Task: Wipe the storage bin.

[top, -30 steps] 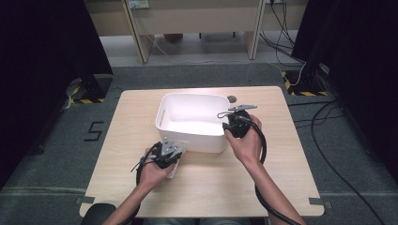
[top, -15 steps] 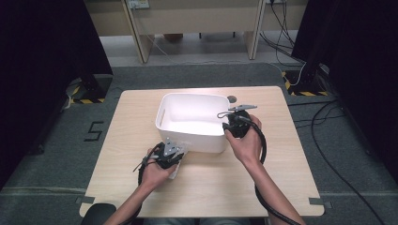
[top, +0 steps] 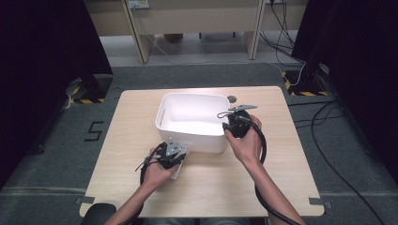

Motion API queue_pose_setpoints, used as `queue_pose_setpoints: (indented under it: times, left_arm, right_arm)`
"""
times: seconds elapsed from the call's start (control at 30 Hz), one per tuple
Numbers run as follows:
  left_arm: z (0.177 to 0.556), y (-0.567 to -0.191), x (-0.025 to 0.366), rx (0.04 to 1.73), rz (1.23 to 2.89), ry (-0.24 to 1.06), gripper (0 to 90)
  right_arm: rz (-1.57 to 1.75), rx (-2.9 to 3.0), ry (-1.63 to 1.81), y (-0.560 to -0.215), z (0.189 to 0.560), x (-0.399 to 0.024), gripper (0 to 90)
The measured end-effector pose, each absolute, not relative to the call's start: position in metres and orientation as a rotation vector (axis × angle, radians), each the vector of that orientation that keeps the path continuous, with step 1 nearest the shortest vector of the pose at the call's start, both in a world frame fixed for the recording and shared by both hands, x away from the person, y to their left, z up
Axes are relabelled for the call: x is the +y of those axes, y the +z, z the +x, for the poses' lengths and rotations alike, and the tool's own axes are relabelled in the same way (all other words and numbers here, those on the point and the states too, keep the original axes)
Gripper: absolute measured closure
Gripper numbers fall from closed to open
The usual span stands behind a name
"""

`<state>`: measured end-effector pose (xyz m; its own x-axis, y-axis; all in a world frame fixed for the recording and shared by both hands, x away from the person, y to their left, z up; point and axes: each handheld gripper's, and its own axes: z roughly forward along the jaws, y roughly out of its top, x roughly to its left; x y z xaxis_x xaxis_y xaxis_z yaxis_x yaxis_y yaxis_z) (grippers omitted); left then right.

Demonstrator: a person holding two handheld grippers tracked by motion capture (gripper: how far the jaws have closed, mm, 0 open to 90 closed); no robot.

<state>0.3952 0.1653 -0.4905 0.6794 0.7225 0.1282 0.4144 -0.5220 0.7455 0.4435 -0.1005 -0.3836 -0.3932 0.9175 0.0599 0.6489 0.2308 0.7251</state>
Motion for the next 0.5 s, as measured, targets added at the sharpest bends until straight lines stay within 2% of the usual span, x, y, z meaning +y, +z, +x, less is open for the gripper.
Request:
queue_pose_setpoints:
  times: [0.5]
  left_arm:
    - [0.392, -0.474, 0.167, 0.854, 2.144, 0.573, 75.8]
  right_arm:
    - [1.443, 2.131, 0.965, -0.384, 0.444, -0.101, 70.2]
